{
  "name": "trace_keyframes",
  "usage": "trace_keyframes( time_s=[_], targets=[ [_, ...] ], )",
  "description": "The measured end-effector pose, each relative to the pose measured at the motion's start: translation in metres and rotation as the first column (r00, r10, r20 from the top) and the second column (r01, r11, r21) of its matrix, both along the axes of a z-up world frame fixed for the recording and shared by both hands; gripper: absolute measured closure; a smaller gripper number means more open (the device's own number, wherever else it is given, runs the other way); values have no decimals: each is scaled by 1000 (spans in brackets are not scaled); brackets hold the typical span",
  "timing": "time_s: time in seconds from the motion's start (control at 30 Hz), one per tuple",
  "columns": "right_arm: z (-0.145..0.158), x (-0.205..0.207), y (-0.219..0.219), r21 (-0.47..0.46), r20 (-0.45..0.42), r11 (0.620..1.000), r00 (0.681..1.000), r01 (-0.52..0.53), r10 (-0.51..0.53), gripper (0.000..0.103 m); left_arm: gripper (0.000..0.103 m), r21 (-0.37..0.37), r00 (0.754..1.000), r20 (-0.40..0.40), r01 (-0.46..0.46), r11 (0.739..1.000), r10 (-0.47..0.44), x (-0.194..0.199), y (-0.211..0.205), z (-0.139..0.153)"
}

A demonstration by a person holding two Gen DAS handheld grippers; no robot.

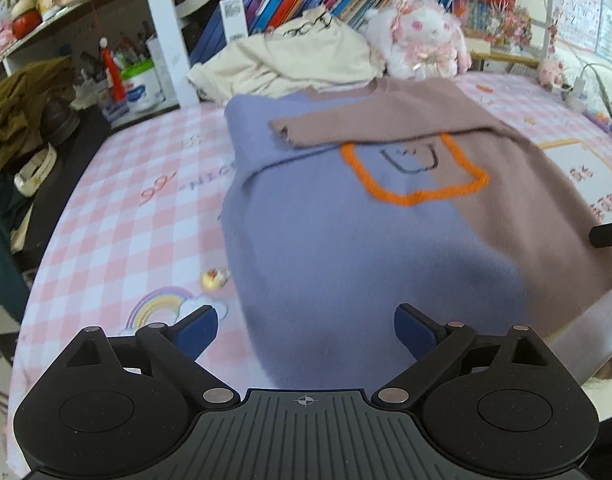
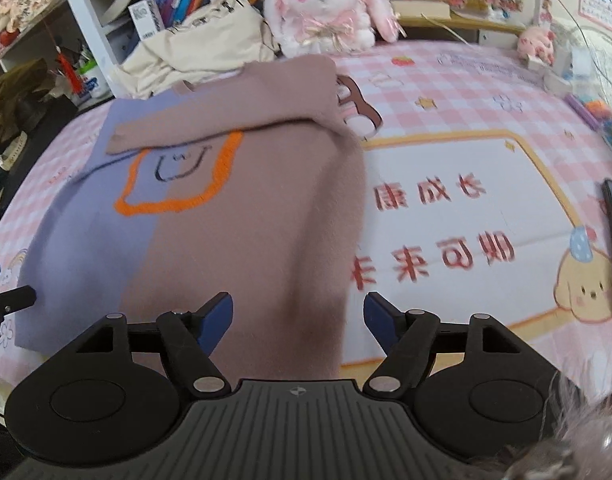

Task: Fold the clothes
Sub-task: 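Open the right tool to release the sleeve and move to the mauve hem, then grasp the mauve hem with the right tool while the left tool grasps the lavender hem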

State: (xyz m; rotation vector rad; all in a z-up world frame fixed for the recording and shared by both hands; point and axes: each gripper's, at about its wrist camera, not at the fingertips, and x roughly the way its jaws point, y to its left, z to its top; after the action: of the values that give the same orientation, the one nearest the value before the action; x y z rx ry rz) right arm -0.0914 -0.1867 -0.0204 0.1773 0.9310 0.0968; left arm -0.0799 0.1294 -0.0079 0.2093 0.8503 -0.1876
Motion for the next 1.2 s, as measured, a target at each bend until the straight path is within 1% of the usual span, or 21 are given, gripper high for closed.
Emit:
trace_keyframes(
  time_s=[0.17,0.23,0.3,0.47,0.5,0.53,0.57,0.6,0.63,0.67,0.73,0.77,0.8,0.83,0.87,0.93,0.97,1.03,1.07,1.13,1.2],
  targets=[
    [-2,-2,-6,25,-18,1000,1000,7,-7,26,6,37,999,-5,-36,999,37,-4,6,-2],
    [-3,-3,-8,37,-22,999,1000,11,-10,26,6,40,999,-10,-52,998,52,-3,10,-3],
    [-4,-2,-12,46,-30,999,999,26,-25,26,6,22,997,-30,-70,997,71,-1,15,-4],
    [-6,0,-19,59,-50,997,998,43,-41,29,6,-89,985,-153,-98,991,84,7,27,-13],
    [-6,1,-19,61,-52,997,998,41,-38,30,6,-106,984,-154,-106,989,89,6,28,-14],
    [-6,1,-19,62,-52,997,998,39,-36,33,6,-124,983,-156,-113,986,93,6,30,-15],
    [-6,2,-19,63,-53,997,998,37,-33,39,7,-141,983,-157,-121,983,99,6,32,-15],
    [-6,2,-19,64,-53,997,998,35,-32,42,8,-158,982,-157,-132,978,107,6,35,-15],
    [-6,2,-19,64,-53,997,998,35,-31,50,8,-176,981,-158,-143,974,116,6,37,-15],
    [-7,2,-20,65,-54,997,998,36,-32,53,9,-192,979,-159,-155,969,125,6,40,-14],
    [-7,3,-21,69,-55,997,998,40,-36,64,19,-221,974,-173,-184,958,147,7,45,-15],
    [-7,4,-21,71,-57,997,998,43,-39,70,32,-233,971,-180,-198,952,158,8,47,-16],
    [-8,5,-21,73,-59,996,997,47,-43,72,42,-239,968,-185,-209,948,167,9,49,-17],
    [-8,6,-22,76,-61,996,997,50,-45,76,45,-245,966,-191,-220,944,176,9,50,-17],
    [-9,6,-22,81,-63,995,997,49,-44,81,51,-252,964,-194,-228,941,181,10,51,-18],
    [-9,8,-22,89,-65,995,997,43,-37,87,69,-286,964,-202,-225,931,170,12,52,-17],
    [-9,8,-21,91,-63,995,998,37,-32,91,84,-314,964,-209,-226,922,165,13,53,-17],
    [-5,8,-17,91,-39,996,999,14,-11,92,91,-346,965,-198,-232,909,171,13,54,-12],
    [0,7,-15,107,-10,994,1000,-7,8,92,91,-359,967,-187,-229,905,170,12,53,-9],
    [10,3,-10,153,62,986,997,-62,53,92,91,-360,980,-142,-183,915,140,9,48,-1],
    [11,5,-7,161,75,983,994,-86,75,92,87,-351,985,-132,-155,923,115,10,42,2]
  ],
)
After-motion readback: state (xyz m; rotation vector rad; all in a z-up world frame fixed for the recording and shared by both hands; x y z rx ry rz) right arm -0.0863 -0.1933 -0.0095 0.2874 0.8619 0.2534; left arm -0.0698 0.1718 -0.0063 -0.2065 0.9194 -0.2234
